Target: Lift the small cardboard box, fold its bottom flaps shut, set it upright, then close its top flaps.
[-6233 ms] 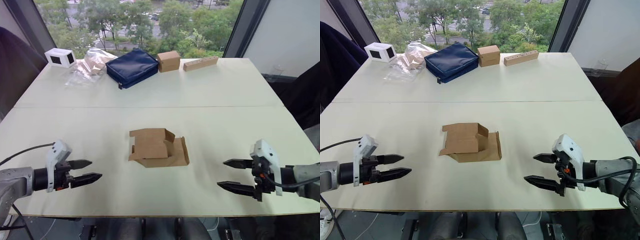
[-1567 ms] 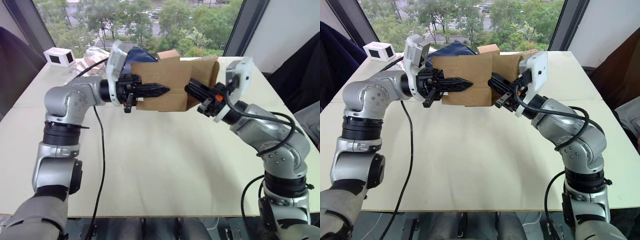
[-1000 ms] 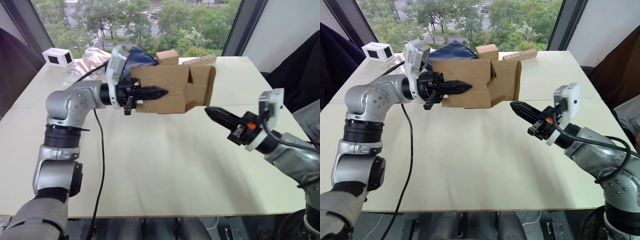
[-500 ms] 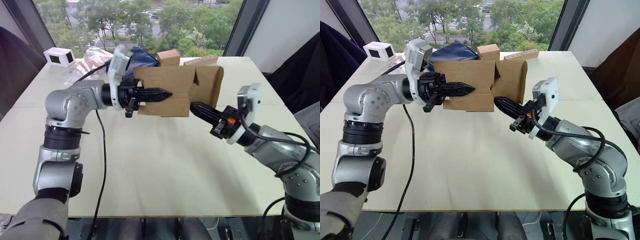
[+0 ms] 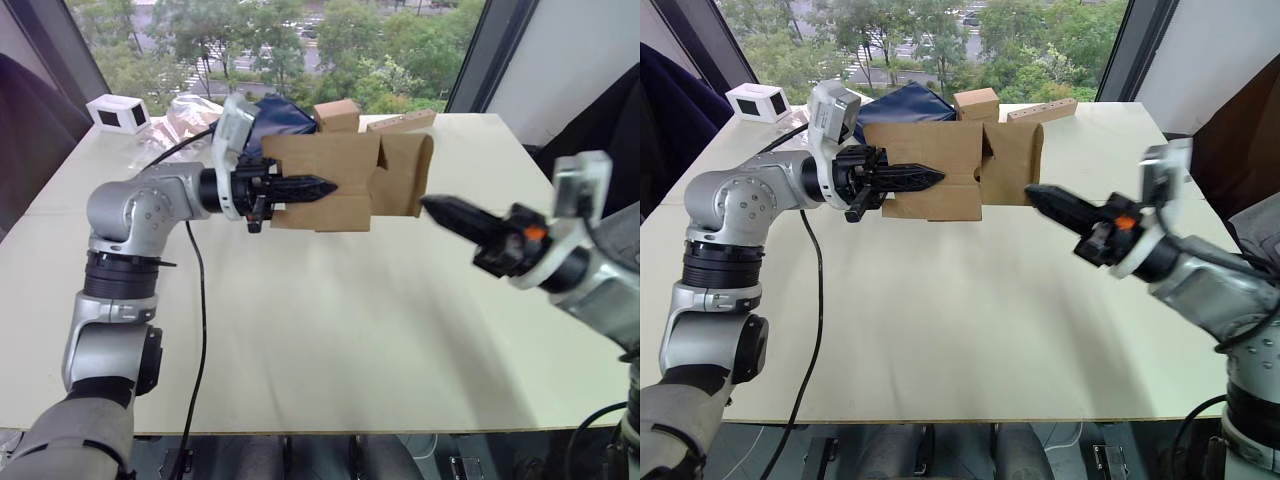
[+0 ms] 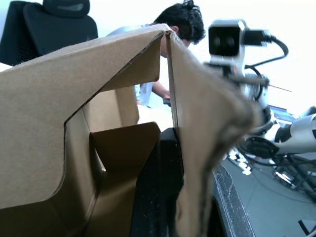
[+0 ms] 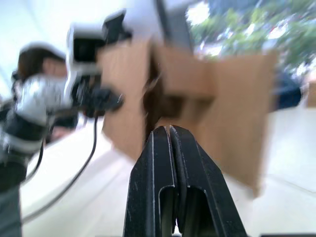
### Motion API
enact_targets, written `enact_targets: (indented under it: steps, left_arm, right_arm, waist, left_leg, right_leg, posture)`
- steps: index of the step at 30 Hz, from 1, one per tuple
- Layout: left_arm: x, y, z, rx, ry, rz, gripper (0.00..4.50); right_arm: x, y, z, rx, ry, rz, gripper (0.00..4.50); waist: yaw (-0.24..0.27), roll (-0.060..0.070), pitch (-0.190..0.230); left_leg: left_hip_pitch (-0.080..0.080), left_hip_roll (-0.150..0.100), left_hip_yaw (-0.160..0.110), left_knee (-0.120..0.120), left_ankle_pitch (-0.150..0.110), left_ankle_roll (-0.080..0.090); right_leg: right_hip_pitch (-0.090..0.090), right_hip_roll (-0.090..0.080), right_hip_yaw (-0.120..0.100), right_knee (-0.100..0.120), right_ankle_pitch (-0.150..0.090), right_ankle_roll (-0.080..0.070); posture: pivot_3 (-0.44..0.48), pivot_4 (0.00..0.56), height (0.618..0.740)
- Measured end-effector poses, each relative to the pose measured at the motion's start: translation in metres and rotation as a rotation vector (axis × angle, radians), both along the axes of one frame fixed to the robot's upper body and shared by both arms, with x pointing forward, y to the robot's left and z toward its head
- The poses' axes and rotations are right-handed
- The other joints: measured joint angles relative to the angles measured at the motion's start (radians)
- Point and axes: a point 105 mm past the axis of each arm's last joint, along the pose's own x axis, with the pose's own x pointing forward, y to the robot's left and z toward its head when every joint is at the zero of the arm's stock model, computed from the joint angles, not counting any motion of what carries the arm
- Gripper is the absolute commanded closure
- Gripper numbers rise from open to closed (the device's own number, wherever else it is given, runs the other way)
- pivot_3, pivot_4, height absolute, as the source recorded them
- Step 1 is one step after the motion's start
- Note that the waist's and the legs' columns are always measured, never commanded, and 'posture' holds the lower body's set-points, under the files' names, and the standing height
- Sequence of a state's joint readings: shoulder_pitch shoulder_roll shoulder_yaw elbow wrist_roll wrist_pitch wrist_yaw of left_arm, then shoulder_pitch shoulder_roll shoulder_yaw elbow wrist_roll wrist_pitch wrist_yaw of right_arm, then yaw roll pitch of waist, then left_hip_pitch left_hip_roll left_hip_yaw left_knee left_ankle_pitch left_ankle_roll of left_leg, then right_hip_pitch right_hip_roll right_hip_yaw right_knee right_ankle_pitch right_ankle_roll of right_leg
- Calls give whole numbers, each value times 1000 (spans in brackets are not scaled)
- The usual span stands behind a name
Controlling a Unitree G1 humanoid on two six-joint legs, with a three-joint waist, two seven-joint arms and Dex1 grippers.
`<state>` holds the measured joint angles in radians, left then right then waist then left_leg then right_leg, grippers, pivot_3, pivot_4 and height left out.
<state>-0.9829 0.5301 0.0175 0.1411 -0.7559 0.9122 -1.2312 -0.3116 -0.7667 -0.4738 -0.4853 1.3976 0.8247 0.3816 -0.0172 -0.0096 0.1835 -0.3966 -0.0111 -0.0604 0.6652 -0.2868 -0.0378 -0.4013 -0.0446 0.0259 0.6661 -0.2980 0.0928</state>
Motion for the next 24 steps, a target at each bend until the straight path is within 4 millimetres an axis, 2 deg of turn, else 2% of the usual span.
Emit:
enact_targets:
  steps: [6, 9, 11, 13, 16, 21, 24]
  left_arm:
    - [-1, 1, 0, 3, 0, -3, 4500]
    - [-4, 0, 2, 3, 1, -17, 4500]
    - [-6, -1, 3, 4, -6, -27, 4500]
    - [-6, -1, 3, 4, -5, -27, 4500]
    - [-6, -1, 2, 6, -4, -26, 4500]
    - [-5, -1, 2, 7, -4, -22, 4500]
    - [-1, 1, 1, 4, 7, -7, 4500]
  right_arm:
    - [30, -34, 4, 105, -28, -208, 4469]
    - [48, -36, -6, 44, -19, -282, 4469]
    - [63, -28, -21, -23, 2, -295, 4469]
    - [70, -21, -30, -70, 16, -289, 4469]
    - [75, -5, -29, -80, -5, -224, 4469]
    - [68, 17, -22, -60, -34, -95, 4469]
    - [52, 34, -19, 0, -24, 28, 4469]
  waist:
    - [2, 0, 0]
    - [1, 0, 0]
    - [-2, 0, 0]
    - [-1, 1, 0]
    - [-1, 1, 0]
    - [4, 1, 0]
    - [4, 1, 0]
  left_leg:
    - [0, 0, 0, 0, 0, 0]
    - [0, 0, 0, 0, 0, 0]
    - [0, 0, 1, 0, 0, 0]
    - [-1, 0, 1, 0, 0, 0]
    - [-2, 0, 1, 0, 0, 0]
    - [-2, 0, 0, 0, 0, 0]
    - [-2, 0, 0, 0, 0, 0]
  right_leg:
    - [0, 0, 0, 0, 0, 0]
    - [0, 0, 0, 0, 0, 0]
    - [-1, 0, 1, 1, 0, 0]
    - [-2, 0, 1, 1, 0, 0]
    - [-3, 0, 1, 1, 0, 0]
    - [-3, 0, 0, 1, 0, 0]
    - [-3, -1, 0, 1, 0, 0]
  posture:
    - [0, 150, 740]
    - [0, 150, 740]
    - [0, 150, 740]
    - [0, 150, 740]
    - [0, 150, 740]
    - [0, 150, 740]
    - [0, 150, 740]
